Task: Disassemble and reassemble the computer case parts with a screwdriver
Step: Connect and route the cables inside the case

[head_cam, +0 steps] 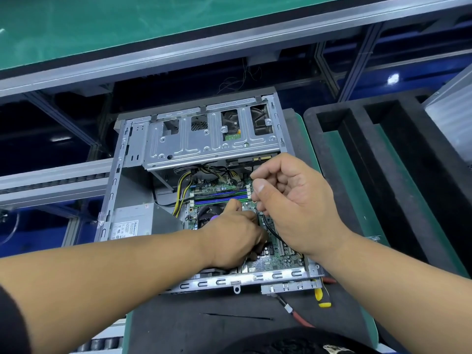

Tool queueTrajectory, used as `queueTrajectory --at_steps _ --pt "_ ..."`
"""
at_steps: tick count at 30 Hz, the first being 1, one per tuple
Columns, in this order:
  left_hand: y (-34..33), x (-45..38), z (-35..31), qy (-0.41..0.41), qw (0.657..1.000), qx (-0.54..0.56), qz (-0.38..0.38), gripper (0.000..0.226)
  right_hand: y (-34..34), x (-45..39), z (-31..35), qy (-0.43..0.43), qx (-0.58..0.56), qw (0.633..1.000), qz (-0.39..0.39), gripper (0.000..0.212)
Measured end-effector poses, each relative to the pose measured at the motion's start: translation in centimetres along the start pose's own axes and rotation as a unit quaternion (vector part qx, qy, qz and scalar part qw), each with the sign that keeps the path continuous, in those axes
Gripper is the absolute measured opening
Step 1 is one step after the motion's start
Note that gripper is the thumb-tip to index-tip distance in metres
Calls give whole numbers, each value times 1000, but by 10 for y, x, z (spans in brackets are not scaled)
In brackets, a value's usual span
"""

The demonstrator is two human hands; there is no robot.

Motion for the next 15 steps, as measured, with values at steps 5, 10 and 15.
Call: queueTrajectory --at_steps 5,10,15 --pt "-21 -7 7 41 995 -39 77 7 2 0 0 -2 10 1000 -6 9" --pt "-21 -5 8 49 993 -61 93 22 2 0 0 -1 17 1000 -3 8" --pt "-22 -5 8 51 992 -35 110 25 1 0 1 0 16 1000 -2 8"
Point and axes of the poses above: each hand's wrist, its own x-axis away from the middle knuckle, its own y-axis out of the back of the hand, z = x × y, the point moved 9 cm from there along -x, towards the middle knuckle, and after that the axes turned 13 degrees about z, right-handed, at the moved point
